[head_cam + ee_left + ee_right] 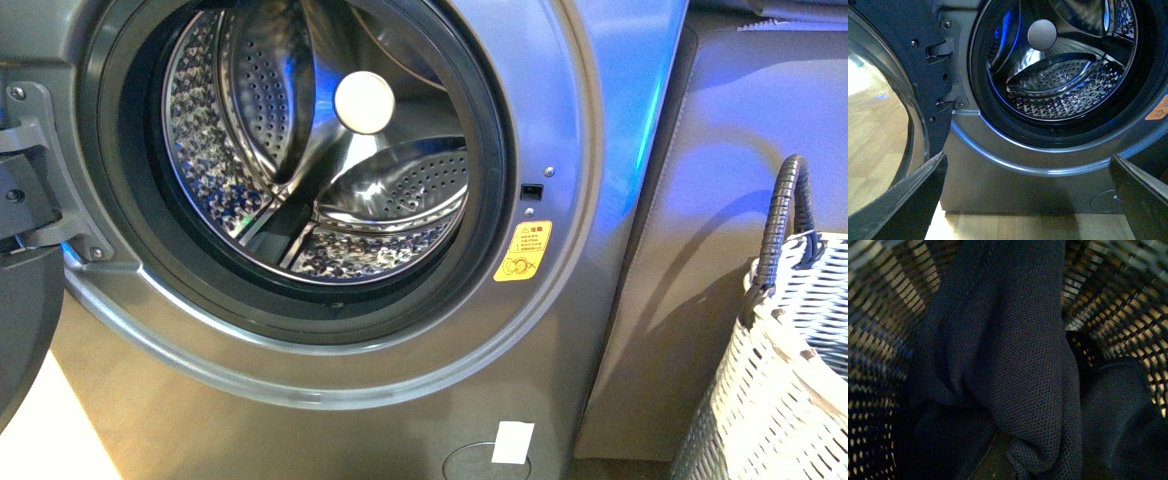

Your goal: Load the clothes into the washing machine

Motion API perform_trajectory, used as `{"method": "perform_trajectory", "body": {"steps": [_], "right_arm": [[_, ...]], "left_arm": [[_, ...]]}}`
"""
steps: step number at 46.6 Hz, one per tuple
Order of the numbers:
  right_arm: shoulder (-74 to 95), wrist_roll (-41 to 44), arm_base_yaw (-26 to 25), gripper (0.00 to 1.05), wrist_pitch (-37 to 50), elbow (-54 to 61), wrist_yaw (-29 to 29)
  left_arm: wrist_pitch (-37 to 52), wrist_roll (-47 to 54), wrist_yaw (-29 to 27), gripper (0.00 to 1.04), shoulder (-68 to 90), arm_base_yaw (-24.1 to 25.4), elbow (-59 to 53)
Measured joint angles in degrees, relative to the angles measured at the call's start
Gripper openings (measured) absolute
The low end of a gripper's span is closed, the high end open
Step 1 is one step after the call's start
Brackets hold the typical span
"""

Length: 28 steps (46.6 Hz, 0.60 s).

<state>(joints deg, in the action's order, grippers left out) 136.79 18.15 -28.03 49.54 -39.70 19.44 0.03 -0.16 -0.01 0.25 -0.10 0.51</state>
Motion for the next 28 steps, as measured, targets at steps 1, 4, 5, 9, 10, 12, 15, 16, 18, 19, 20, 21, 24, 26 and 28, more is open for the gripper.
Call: {"method": "perform_trajectory", "body": {"steps": [1,4,5,9,10,12,15,16,18,19,20,21,24,26,28], "right_arm": [[-0.7,-0.2,0.0,0.10,-0.2,0.2,0.2],[-5.2,-1.0,-0.2,0.10,-1.3,1.4,1.4],[-6.6,-1.5,-0.3,0.10,-1.7,1.7,1.8],[-11.9,-2.6,-0.4,0.10,-3.2,2.9,3.3],[-13.6,-2.9,-0.4,0.10,-3.6,3.3,3.7],[-16.7,-3.6,-0.4,0.10,-4.5,3.8,4.3],[-23.3,-4.9,-0.4,0.10,-6.5,4.7,5.9],[-25.7,-5.5,-0.4,0.10,-7.3,4.8,6.3],[-30.8,-6.6,-0.3,0.10,-8.8,5.0,7.4],[-33.2,-7.3,-0.3,0.10,-9.7,5.0,8.0],[-35.0,-7.8,-0.3,0.10,-10.3,5.0,8.3],[-37.4,-8.3,-0.3,0.10,-11.2,5.0,8.9],[-44.5,-10.0,-0.3,0.10,-14.1,4.8,10.4],[-47.3,-10.7,-0.3,0.10,-15.4,4.5,11.0],[-49.9,-11.3,-0.3,0.10,-16.6,3.8,11.6]], "left_arm": [[0.0,0.0,0.0,0.98,0.0,0.0,0.0],[0.0,0.0,0.0,0.98,0.0,0.0,0.0],[0.0,0.0,0.0,0.98,0.0,0.0,0.0],[0.0,0.0,0.0,0.98,0.0,0.0,0.0],[0.0,0.0,0.0,0.98,0.0,0.0,0.0],[0.0,0.0,0.0,0.98,0.0,0.0,0.0],[0.0,0.0,0.0,0.98,0.0,0.0,0.0],[0.0,0.0,0.0,0.98,0.0,0.0,0.0],[0.0,0.0,0.0,0.98,0.0,0.0,0.0],[0.0,0.0,0.0,0.98,0.0,0.0,0.0],[0.0,0.0,0.0,0.98,0.0,0.0,0.0],[0.0,0.0,0.0,0.98,0.0,0.0,0.0],[0.0,0.0,0.0,0.98,0.0,0.0,0.0],[0.0,0.0,0.0,0.98,0.0,0.0,0.0],[0.0,0.0,0.0,0.98,0.0,0.0,0.0]]}}
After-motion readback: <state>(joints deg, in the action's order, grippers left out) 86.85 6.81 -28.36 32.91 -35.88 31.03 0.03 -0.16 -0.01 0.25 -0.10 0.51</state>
